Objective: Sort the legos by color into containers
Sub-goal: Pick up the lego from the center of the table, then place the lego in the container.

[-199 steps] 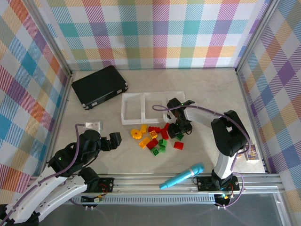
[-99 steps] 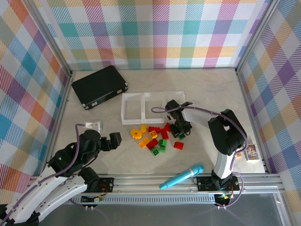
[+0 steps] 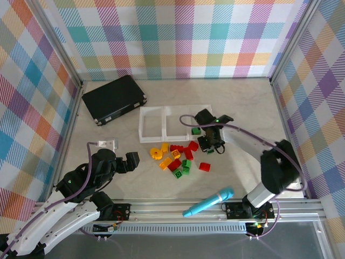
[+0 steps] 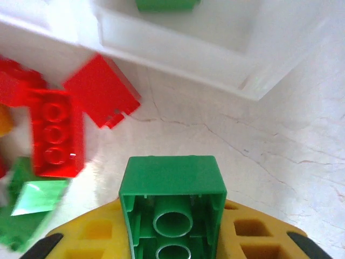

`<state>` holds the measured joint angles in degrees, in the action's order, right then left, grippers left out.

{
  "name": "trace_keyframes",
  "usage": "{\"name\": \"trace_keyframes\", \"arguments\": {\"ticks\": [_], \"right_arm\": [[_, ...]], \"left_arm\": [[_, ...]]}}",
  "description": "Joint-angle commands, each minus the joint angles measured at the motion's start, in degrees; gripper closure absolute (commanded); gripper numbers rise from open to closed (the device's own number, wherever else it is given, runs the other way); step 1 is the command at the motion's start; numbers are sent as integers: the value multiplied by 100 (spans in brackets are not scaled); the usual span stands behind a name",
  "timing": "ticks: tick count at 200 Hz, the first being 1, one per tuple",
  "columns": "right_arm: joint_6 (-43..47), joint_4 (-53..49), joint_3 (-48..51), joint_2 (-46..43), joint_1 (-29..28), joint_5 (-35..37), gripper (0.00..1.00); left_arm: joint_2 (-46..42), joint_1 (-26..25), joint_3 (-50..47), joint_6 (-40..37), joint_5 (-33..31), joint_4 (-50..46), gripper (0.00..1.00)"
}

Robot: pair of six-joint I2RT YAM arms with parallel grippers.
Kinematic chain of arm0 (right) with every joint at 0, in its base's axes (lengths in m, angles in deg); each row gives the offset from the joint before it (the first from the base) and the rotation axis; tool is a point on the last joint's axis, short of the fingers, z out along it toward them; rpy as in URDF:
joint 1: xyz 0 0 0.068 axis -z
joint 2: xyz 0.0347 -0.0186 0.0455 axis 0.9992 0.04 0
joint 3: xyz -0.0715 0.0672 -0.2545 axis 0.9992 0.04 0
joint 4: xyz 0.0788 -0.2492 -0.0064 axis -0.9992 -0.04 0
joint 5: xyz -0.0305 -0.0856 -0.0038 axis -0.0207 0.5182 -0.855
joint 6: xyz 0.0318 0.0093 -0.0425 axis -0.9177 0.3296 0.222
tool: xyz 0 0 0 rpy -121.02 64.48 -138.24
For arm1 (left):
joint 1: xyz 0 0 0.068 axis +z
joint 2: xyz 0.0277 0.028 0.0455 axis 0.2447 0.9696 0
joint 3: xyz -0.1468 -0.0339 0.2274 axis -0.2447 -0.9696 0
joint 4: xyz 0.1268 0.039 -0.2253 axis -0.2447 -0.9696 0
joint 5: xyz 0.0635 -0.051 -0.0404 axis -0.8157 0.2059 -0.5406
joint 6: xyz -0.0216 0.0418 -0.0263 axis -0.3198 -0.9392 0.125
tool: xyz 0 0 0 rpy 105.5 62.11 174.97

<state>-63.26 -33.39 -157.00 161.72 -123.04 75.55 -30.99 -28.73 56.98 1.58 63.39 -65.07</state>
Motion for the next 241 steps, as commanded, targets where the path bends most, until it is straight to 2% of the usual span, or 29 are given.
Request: {"name": "trace_keyframes", "arguments": {"ticks": [1,70,125,165,192,241], "right_arm": [[-178,-173,-501,-67,-20,-116,77],[378,-601,-2827,1867,287,256,77],[537,-592,-3843,2984,671,240,75],[582,-528,-4128,3476,821,161,72],[478,-290,-3946,3504,835,130,69],[381,-89,-3615,3300,835,132,53]], "left_arm": [[-25,-35,-62,9,38,56,0],[-1,-28,-99,26,164,91,0],[25,-28,-91,9,146,100,0],[51,-31,-91,7,152,102,0],[58,-34,-101,-6,165,132,0],[89,-33,-112,-39,207,170,0]]}}
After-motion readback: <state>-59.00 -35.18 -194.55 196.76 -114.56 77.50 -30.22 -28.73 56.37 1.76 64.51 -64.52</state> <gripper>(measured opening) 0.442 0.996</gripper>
